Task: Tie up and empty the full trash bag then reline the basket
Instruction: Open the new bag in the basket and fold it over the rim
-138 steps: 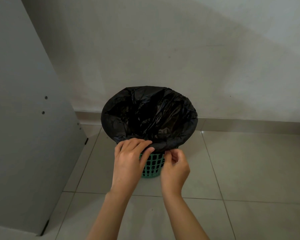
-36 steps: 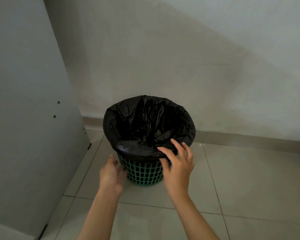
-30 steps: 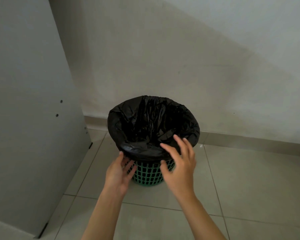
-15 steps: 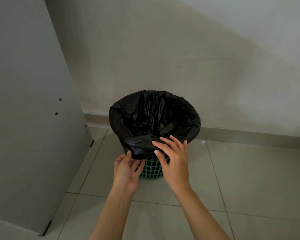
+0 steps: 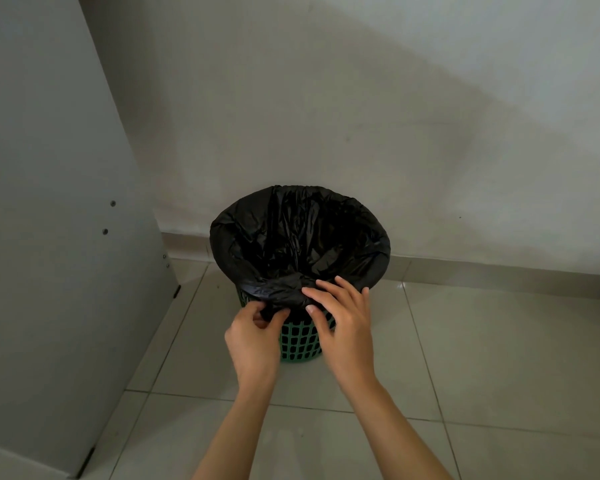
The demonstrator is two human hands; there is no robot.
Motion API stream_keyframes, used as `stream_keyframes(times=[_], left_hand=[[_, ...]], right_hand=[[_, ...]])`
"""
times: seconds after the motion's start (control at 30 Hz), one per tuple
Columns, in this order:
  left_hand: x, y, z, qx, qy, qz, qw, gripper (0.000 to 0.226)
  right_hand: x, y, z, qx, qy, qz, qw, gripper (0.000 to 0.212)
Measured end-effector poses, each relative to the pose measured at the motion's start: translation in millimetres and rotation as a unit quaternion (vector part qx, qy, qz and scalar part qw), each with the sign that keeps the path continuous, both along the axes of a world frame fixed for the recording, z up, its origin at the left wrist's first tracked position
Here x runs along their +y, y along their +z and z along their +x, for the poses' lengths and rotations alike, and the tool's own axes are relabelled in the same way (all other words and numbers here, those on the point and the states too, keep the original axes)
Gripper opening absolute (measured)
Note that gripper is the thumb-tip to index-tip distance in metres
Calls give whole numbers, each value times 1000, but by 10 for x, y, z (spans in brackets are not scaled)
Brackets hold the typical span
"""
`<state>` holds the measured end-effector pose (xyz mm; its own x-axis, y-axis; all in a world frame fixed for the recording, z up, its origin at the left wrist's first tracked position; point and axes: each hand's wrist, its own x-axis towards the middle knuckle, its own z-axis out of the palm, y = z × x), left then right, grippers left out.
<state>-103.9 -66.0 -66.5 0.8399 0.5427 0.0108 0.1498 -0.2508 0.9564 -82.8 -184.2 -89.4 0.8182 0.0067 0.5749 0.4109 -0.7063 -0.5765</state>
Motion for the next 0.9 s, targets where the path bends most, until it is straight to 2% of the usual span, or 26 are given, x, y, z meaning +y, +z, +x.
stream_keyframes(times=[0.1,0.17,0.23,0.33,0.4,0.47,0.53,0.63,0.7,0.8,0.9], left_hand=[[33,-27,-17,-30,-8,98,995,9],[48,-66,-13,-51,-18,168,984,17],[51,-84,-1,-65,-28,196,978,19],[50,-73,8,-74,-25,132,988,11],[53,-51,-11,-75,-29,80,994,9],[67,-43,-35,-80,-39,71,993,9],[86,-41,-50,-81,-44,76,993,9],[92,-45,-51,-81,-59,102,990,10],[104,-51,-43,-74,-82,118,987,12],[126,-47,-40,-54,-125,127,983,13],[136,-42,-49,-54,-154,136,977,10]], right_hand=[[-14,-4,-20,0,-1,7,1000,31],[-27,3,-25,2,2,10,1000,31],[-35,3,-29,3,6,12,1000,32],[-29,5,-60,6,-14,46,999,35],[-5,27,-123,26,-43,110,993,52],[19,20,-188,59,-86,205,973,68],[50,13,-236,135,-107,325,930,63],[95,22,-264,254,-77,473,840,22],[146,45,-278,309,-29,545,779,5],[244,101,-302,366,22,623,691,9],[303,138,-299,358,40,696,621,12]])
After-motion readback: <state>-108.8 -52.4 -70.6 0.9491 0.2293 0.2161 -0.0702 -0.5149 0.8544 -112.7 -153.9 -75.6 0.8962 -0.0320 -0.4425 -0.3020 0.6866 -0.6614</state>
